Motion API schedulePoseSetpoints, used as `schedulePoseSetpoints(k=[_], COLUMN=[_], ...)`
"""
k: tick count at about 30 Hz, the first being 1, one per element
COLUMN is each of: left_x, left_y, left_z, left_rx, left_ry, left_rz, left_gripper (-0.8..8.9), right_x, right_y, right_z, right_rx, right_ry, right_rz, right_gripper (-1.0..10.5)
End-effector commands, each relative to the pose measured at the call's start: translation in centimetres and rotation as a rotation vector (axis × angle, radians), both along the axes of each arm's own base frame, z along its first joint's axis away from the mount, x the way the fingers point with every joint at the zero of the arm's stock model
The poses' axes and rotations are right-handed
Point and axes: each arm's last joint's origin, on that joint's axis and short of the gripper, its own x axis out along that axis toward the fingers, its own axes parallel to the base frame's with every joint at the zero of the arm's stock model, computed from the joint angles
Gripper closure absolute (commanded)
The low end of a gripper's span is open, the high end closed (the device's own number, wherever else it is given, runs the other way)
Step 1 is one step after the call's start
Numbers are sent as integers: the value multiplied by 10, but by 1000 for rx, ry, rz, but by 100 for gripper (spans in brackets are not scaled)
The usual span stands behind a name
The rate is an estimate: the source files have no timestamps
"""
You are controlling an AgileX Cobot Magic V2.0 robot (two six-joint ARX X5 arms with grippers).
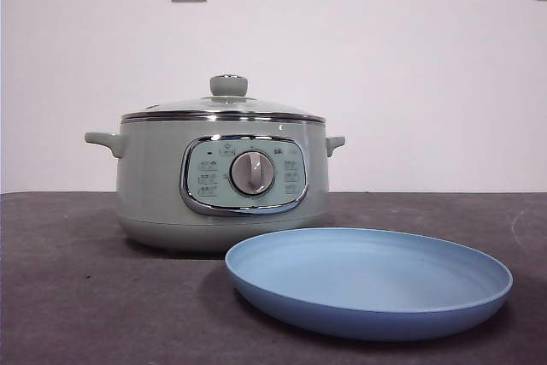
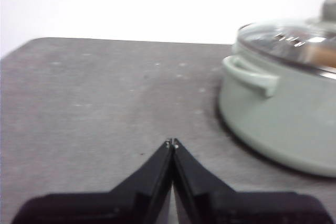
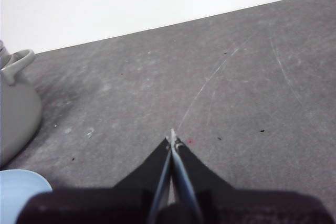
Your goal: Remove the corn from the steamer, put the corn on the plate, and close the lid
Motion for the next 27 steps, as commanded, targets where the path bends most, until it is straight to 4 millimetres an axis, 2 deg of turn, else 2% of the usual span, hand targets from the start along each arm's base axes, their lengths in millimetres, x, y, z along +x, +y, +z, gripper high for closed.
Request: schedulePoseSetpoints(k=[1,7,12,21,27], left_x=[1,0,-5,-14,-11], left_y=[-1,-1,-2,-5,-7], left_z=[-2,5,27,79,117], left_rx=[-71,-187,-209,-211,-182], left_ry=[-8,-23,-67,-63,-13], left_rz=[-29,-42,-50,-112,-224], left_gripper=[818,821,821,821,821], right_x=[0,0,-3,-7,3], right_y=[0,0,2,5,10], right_z=[-3,-1,16,69,119], right_rx=[9,25,124,137,96], right_ry=[4,-4,-51,-119,-75], right_rz=[-1,2,46,166,341], right_gripper=[946,947,957,957,957])
